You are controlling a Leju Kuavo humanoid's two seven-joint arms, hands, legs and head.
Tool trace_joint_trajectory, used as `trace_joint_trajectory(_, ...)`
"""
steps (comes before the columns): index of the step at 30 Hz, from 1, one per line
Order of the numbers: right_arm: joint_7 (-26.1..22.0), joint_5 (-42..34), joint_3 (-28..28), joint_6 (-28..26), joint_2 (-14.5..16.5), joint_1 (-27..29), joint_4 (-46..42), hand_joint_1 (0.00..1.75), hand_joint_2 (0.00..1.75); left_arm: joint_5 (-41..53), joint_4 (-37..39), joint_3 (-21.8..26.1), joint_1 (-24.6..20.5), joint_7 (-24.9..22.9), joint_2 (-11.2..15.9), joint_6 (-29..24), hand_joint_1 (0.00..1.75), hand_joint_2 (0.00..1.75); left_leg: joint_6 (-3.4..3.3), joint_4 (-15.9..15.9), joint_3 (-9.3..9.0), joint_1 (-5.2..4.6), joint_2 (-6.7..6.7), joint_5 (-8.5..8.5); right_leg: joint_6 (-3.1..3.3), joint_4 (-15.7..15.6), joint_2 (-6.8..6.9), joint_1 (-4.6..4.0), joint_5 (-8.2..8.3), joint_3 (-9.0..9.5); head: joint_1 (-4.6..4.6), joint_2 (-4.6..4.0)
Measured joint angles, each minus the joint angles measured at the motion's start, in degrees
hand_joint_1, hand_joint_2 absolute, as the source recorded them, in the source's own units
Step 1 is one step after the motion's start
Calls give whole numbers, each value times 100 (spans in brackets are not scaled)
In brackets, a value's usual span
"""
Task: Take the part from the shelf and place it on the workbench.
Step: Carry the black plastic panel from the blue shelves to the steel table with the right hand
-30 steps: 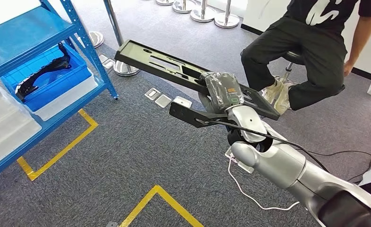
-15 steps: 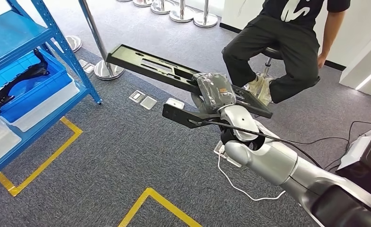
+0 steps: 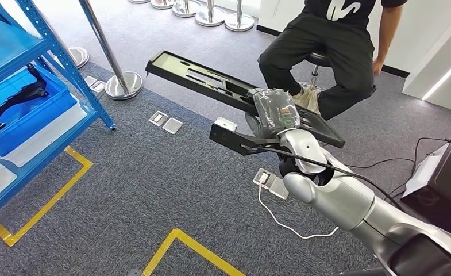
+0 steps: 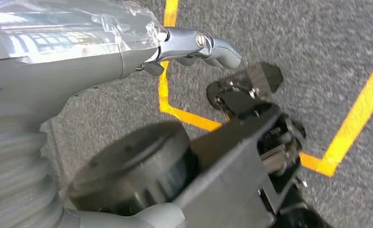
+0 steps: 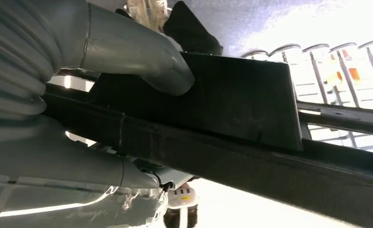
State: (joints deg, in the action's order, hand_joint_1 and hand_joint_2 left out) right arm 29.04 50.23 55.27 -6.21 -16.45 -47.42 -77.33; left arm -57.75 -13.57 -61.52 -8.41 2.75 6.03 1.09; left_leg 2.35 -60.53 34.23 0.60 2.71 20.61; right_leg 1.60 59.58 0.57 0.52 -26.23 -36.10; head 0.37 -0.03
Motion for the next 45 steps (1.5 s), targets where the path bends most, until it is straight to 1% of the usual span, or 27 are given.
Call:
trace_joint_trajectory(2, -8, 0, 1, 0, 15, -14, 5, 175, 175, 0, 0, 3, 1, 1, -1, 7, 0, 175, 47, -505, 194, 17, -131, 321, 56, -17, -55, 12, 19, 3, -65, -1)
trace_joint_trajectory(4, -19, 0, 9, 0, 29, -19, 17, 175, 175, 0, 0, 3, 11, 4, -2, 21, 0, 175, 64, -1239, 521, 17, -196, 656, 84, -17, -125, -3, 24, -1, -141, 0)
trace_joint_trajectory(5, -23, -1, 17, 0, 32, -18, 27, 175, 175, 0, 0, 3, 20, 10, -2, 31, 0, 175, 60, -1468, 628, 14, -205, 705, 88, -16, -166, -13, 25, -1, -167, 1)
trace_joint_trajectory(6, -25, -3, 27, 0, 33, -18, 37, 175, 175, 0, 1, 4, 27, 16, -2, 39, 0, 175, 44, -1488, 642, 10, -212, 639, 90, -15, -209, -23, 27, 0, -191, 0)
trace_joint_trajectory(7, -26, -5, 37, 0, 34, -19, 48, 175, 175, 0, 1, 7, 31, 23, -2, 47, 0, 175, 16, -1286, 552, 5, -228, 470, 91, -14, -253, -31, 28, 4, -215, 0)
trace_joint_trajectory(9, -27, -12, 46, 0, 36, -24, 61, 175, 175, 0, 3, 12, 33, 28, 1, 52, 0, 175, -71, -538, 220, -6, -369, 66, 86, -11, -331, -40, 30, 9, -259, 0)
trace_joint_trajectory(11, -29, -20, 49, 0, 43, -37, 74, 175, 175, 0, 7, 15, 37, 27, 5, 54, 0, 175, -130, -17, 13, -18, -512, -102, 56, 0, -394, -32, 45, -20, -265, 0)
trace_joint_trajectory(12, -31, -25, 50, -1, 47, -42, 83, 175, 175, 0, 8, 16, 38, 27, 7, 54, 0, 175, -141, 63, -6, -27, -537, -94, 29, -1, -423, -20, 59, -42, -261, 0)
trace_joint_trajectory(14, -32, -32, 50, -3, 54, -45, 97, 175, 175, 1, 9, 16, 36, 26, 3, 55, 0, 175, -160, 146, -22, -23, -459, -119, -39, -4, -461, -2, 76, -70, -269, 0)
trace_joint_trajectory(16, -33, -35, 49, -6, 53, -61, 110, 175, 175, 2, 9, 16, 35, 26, -3, 55, 0, 175, -202, 246, -52, 8, -383, -175, -109, 168, -353, -15, -57, -153, -220, -1)
trace_joint_trajectory(19, -40, -39, 51, -12, 59, -74, 135, 175, 175, 2, 11, 16, 39, 20, -6, 54, 0, 175, -236, 287, -59, 8, -262, -202, -189, 1119, -148, 11, -535, -585, -93, -1)
trace_joint_trajectory(20, -43, -42, 53, -13, 62, -65, 145, 175, 175, 2, 11, 16, 41, 17, -6, 55, 0, 175, -235, 281, -56, 8, -222, -200, -206, 1387, -126, 25, -612, -704, -69, -1)
trace_joint_trajectory(21, -45, -45, 55, -14, 63, -56, 156, 175, 175, 3, 11, 16, 41, 16, -7, 55, 0, 175, -230, 272, -55, 10, -182, -195, -220, 1476, -110, 37, -588, -738, -42, 0)
trace_joint_trajectory(22, -44, -47, 55, -15, 63, -54, 166, 175, 175, 3, 11, 16, 41, 15, -7, 55, 0, 175, -219, 258, -54, 16, -148, -185, -228, 1330, -92, 44, -462, -660, -13, 1)
trace_joint_trajectory(24, -43, -48, 54, -17, 63, -59, 176, 175, 175, 4, 11, 16, 38, 15, -8, 55, 0, 175, -172, 214, -53, 25, -85, -145, -232, 614, 21, 42, -126, -293, 48, 0)
trace_joint_trajectory(26, -44, -48, 53, -21, 69, -67, 179, 175, 175, 4, 14, 16, 36, 13, -7, 54, 0, 175, -112, 152, -37, 4, -33, -105, -178, 88, 118, 15, 22, -46, 94, 0)
trace_joint_trajectory(29, -44, -48, 53, -25, 77, -68, 190, 175, 175, 7, 15, 16, 34, 11, -6, 53, 0, 175, -31, 126, -37, -15, 39, -80, -54, 14, 51, -8, 17, -44, 39, 0)
trace_joint_trajectory(31, -44, -48, 52, -28, 78, -73, 195, 175, 175, 8, 15, 16, 33, 11, -7, 53, 0, 175, 27, -55, 11, 5, -24, 73, 25, -6, -8, 2, 37, -38, 3, 1)
trace_joint_trajectory(32, -45, -48, 52, -29, 82, -74, 195, 175, 175, 9, 15, 16, 34, 11, -7, 53, 0, 175, 49, -305, 106, 13, -86, 234, 55, -16, -34, 10, 46, -33, -29, 0)
trace_joint_trajectory(34, -47, -48, 53, -30, 90, -74, 196, 175, 175, 9, 15, 16, 40, 10, -8, 53, 0, 175, 68, -1060, 434, 17, -181, 605, 88, -16, -101, -1, 49, -35, -108, 0)
trace_joint_trajectory(35, -48, -48, 54, -29, 93, -71, 198, 175, 175, 9, 15, 16, 45, 10, -8, 53, 0, 175, 67, -1375, 581, 15, -198, 709, 94, -16, -141, -10, 50, -35, -137, -1)
trace_joint_trajectory(36, -48, -48, 55, -28, 95, -69, 199, 175, 175, 9, 15, 16, 49, 9, -7, 52, 0, 175, 56, -1516, 652, 12, -208, 708, 98, -15, -184, -19, 51, -34, -159, 0)
trace_joint_trajectory(37, -48, -48, 55, -28, 96, -67, 201, 175, 175, 9, 15, 16, 52, 9, -7, 52, 0, 175, 34, -1430, 618, 7, -217, 595, 98, -15, -228, -26, 51, -29, -181, 0)
trace_joint_trajectory(39, -48, -48, 55, -29, 97, -66, 201, 175, 175, 9, 16, 16, 50, 9, -6, 51, 0, 175, -49, -731, 311, -11, -310, 188, 97, -15, -313, -33, 52, -11, -231, 0)
trace_joint_trajectory(41, -49, -48, 55, -31, 101, -72, 202, 175, 175, 9, 22, 16, 47, 9, 1, 51, 0, 175, -125, -80, 37, -25, -457, -69, 74, -2, -383, -38, 61, -22, -251, -1)
trace_joint_trajectory(43, -49, -48, 54, -32, 108, -74, 204, 175, 175, 9, 28, 16, 40, 9, 7, 51, 0, 175, -155, 95, -21, -41, -492, -92, 15, -4, -441, -15, 86, -55, -252, 0)
trace_joint_trajectory(45, -48, -48, 51, -34, 108, -71, 207, 175, 175, 10, 28, 16, 33, 9, 1, 51, 0, 175, -187, 185, -44, -25, -418, -136, -62, -4, -457, -13, 84, -75, -263, 1)
